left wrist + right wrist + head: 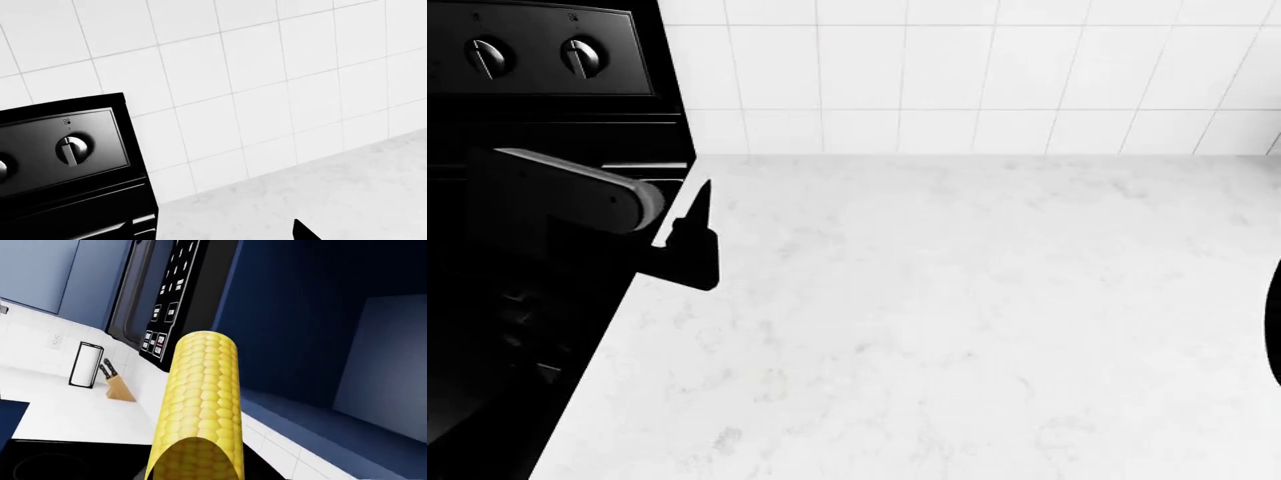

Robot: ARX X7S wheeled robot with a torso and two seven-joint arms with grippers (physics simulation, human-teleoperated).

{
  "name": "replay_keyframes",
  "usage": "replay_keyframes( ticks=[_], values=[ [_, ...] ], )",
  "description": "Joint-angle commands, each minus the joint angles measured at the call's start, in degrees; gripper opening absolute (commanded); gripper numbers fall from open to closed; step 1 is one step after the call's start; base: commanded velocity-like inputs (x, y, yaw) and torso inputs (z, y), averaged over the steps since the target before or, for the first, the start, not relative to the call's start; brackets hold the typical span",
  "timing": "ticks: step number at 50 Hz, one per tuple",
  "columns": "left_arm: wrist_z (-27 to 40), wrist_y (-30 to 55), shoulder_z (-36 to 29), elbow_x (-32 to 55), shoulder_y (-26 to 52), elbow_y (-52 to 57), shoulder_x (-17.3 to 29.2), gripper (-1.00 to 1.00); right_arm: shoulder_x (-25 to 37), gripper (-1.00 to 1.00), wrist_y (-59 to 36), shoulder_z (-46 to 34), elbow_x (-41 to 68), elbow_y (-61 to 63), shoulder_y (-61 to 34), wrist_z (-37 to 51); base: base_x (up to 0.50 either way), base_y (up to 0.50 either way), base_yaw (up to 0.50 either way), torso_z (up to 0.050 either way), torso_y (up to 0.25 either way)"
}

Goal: Pick the apricot, corn from the counter and place them in the cabinet. Then close the cabinet.

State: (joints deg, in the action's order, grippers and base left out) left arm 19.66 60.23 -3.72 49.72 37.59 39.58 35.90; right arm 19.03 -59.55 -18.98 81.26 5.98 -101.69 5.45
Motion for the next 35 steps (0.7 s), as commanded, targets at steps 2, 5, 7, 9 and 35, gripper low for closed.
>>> replay_keyframes(
  ticks=[2,5,7,9,35],
  values=[
    [0.1,-0.2,0.1,0.3,0.0,0.0,0.3,1.0,-3.6,-1.0,3.7,-3.9,-9.3,-9.2,-7.3,-5.1,0.0,0.0,0.0,0.0,0.0],
    [0.1,-0.4,0.1,0.4,-0.1,0.0,0.3,1.0,-4.2,-1.0,5.3,-5.1,-12.2,-13.0,-8.8,-6.8,0.0,0.0,0.0,0.0,0.0],
    [0.0,-0.5,0.2,0.3,-0.1,-0.1,0.4,1.0,-4.6,-1.0,6.8,-6.0,-14.5,-16.0,-10.2,-8.1,0.0,0.0,0.0,0.0,0.0],
    [0.0,-0.6,0.2,0.4,-0.1,-0.1,0.4,1.0,-5.1,-1.0,8.1,-7.1,-16.9,-19.3,-11.9,-9.5,0.0,0.0,0.0,0.0,0.0],
    [0.5,-0.3,-0.2,1.2,0.8,-0.3,0.7,1.0,-18.3,-1.0,19.6,-1.8,-55.4,-69.4,-33.3,-30.5,0.0,0.0,0.0,0.0,0.0]
  ],
)
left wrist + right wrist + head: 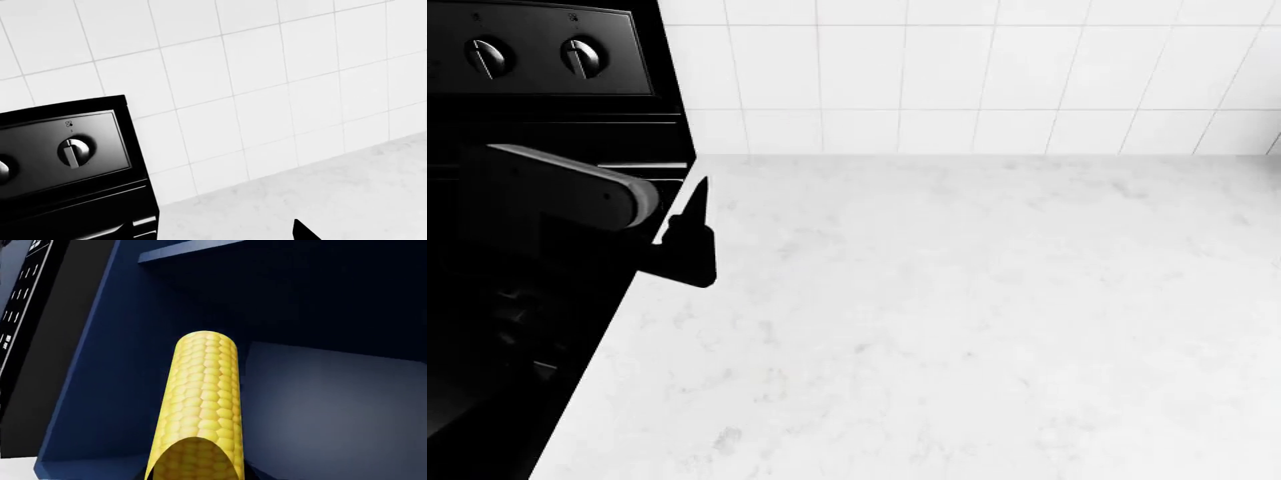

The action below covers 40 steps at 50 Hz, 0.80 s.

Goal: Pick the apricot, corn from the counter and place them in the cabinet. Then close the cabinet.

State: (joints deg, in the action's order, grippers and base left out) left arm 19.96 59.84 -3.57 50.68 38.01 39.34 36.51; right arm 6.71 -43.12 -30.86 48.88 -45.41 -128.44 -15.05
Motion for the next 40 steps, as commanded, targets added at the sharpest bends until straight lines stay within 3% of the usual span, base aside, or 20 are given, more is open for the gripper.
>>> replay_keyframes(
  ticks=[1,9,22,23,40],
  values=[
    [0.2,0.1,-0.4,0.2,0.4,-0.1,0.1,1.0,-6.5,-1.0,2.6,13.1,-26.9,-18.6,-6.6,-10.9,0.0,0.0,0.0,0.0,0.0],
    [0.4,0.3,-0.8,0.4,0.7,0.0,0.0,1.0,-6.7,-1.0,-2.3,22.1,-37.6,-20.3,-6.6,-7.9,0.0,0.0,0.0,0.0,0.0],
    [0.2,-0.7,-1.4,-0.2,0.1,-0.7,-0.2,1.0,-6.7,-1.0,-7.8,25.0,-46.6,-22.0,-6.6,-5.0,0.0,0.0,0.0,0.0,0.0],
    [0.2,-0.7,-1.4,-0.2,0.1,-0.7,-0.2,1.0,-6.7,1.0,-7.8,25.2,-47.0,-22.3,-6.6,-4.7,0.0,0.0,0.0,0.0,0.0],
    [0.1,-2.1,-1.8,-0.8,-1.3,-0.9,0.0,1.0,-6.7,1.0,-0.1,25.5,-45.9,-16.7,-6.6,-7.3,0.0,0.0,0.0,0.0,0.0]
  ],
)
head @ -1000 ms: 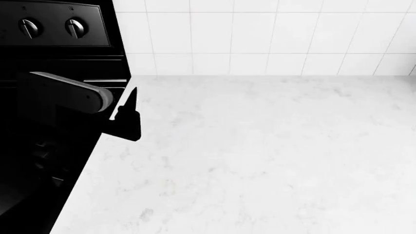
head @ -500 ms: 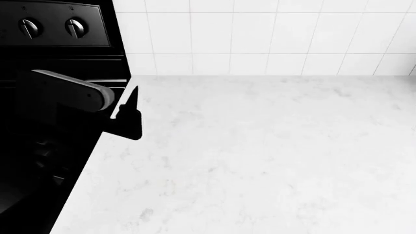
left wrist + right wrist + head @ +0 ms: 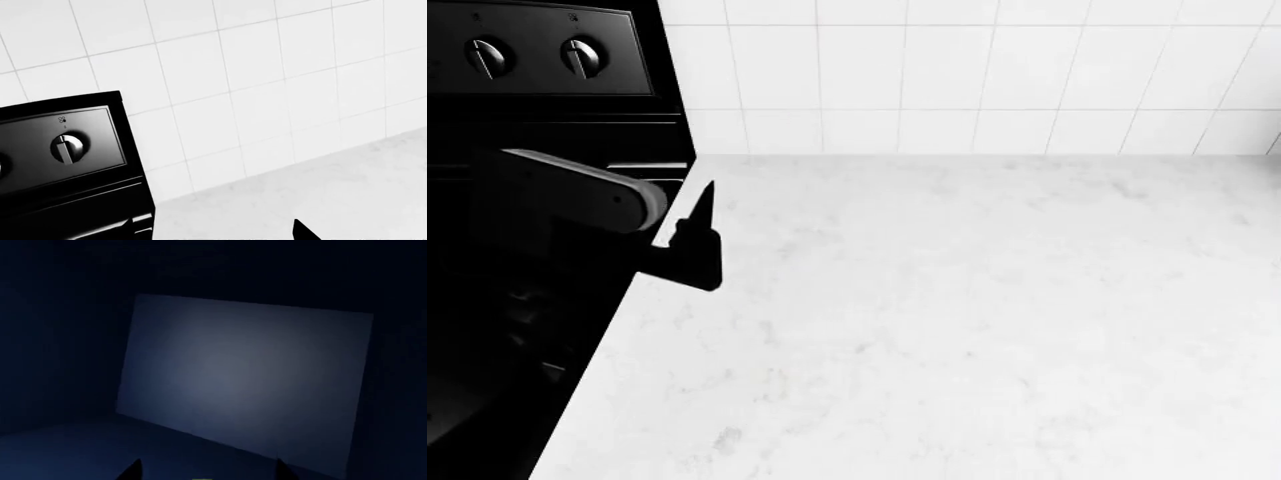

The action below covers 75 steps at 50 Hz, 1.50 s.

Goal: Pick the apricot, corn from the counter and place them in the cabinet. Then close the cabinet.

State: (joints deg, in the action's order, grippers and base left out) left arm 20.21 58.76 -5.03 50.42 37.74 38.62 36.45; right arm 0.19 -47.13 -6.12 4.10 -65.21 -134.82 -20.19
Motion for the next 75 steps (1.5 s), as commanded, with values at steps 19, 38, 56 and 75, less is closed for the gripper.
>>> replay_keyframes(
  ticks=[19,38,56,75],
  values=[
    [1.0,0.5,0.0,1.3,0.7,0.5,0.1,1.0,5.5,1.0,-3.7,-3.7,9.6,37.4,11.9,-11.4,0.0,0.0,0.0,0.0,0.0],
    [1.2,-0.4,-0.6,0.7,0.2,0.7,0.4,1.0,9.5,1.0,-17.6,4.3,22.7,55.0,15.5,-17.8,0.0,0.0,0.0,0.0,0.0],
    [1.8,-0.9,0.3,1.3,0.1,1.2,0.8,1.0,10.4,1.0,-33.5,10.1,33.0,69.6,18.0,-16.6,0.0,0.0,0.0,0.0,0.002],
    [2.2,-1.1,0.2,1.6,0.0,1.3,0.9,1.0,11.3,1.0,-42.7,18.9,45.1,78.0,24.1,-6.8,0.0,0.0,0.0,0.0,0.0]
  ],
)
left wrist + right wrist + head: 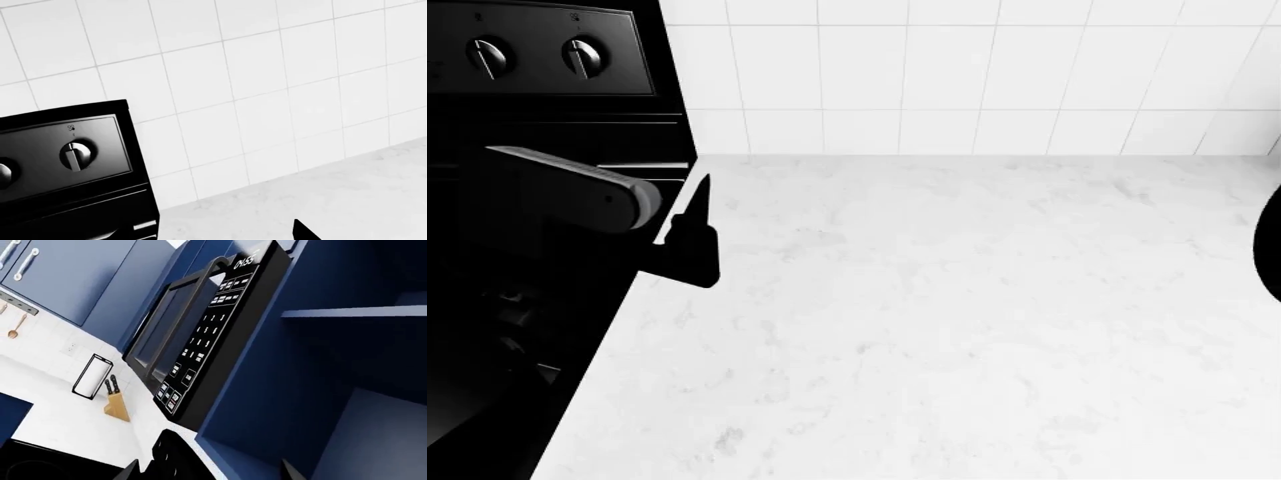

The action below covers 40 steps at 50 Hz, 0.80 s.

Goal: Pick the apricot, corn from the counter and place them in the cabinet. Then close the cabinet.

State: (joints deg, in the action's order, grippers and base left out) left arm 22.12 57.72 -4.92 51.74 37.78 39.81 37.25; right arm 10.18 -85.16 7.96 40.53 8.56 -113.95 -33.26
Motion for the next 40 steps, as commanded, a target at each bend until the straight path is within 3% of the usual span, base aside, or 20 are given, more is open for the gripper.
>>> replay_keyframes(
  ticks=[1,8,17,26,40],
  values=[
    [0.3,-0.1,0.1,0.3,0.0,0.1,0.1,1.0,1.8,1.0,-4.7,4.9,11.1,4.2,3.6,7.8,0.0,0.0,0.0,0.0,0.0],
    [0.5,-0.1,0.0,0.5,0.0,0.2,0.2,1.0,5.4,1.0,-4.5,3.9,29.0,2.7,6.1,18.5,0.0,0.0,0.0,0.0,0.0],
    [0.6,-0.2,-0.1,0.6,0.1,0.1,0.2,1.0,8.8,1.0,-3.8,2.1,41.3,2.0,9.9,25.4,0.0,0.0,0.0,0.0,0.0],
    [0.5,-0.5,-0.3,0.5,0.0,-0.1,0.3,1.0,11.8,1.0,-2.4,0.1,44.7,2.7,15.3,26.5,0.0,0.0,0.0,0.0,0.0],
    [0.9,-0.5,-0.3,0.8,0.0,0.0,0.5,1.0,16.8,1.0,1.3,-0.1,40.9,5.3,22.8,27.7,0.0,0.0,0.0,0.0,0.0]
  ],
)
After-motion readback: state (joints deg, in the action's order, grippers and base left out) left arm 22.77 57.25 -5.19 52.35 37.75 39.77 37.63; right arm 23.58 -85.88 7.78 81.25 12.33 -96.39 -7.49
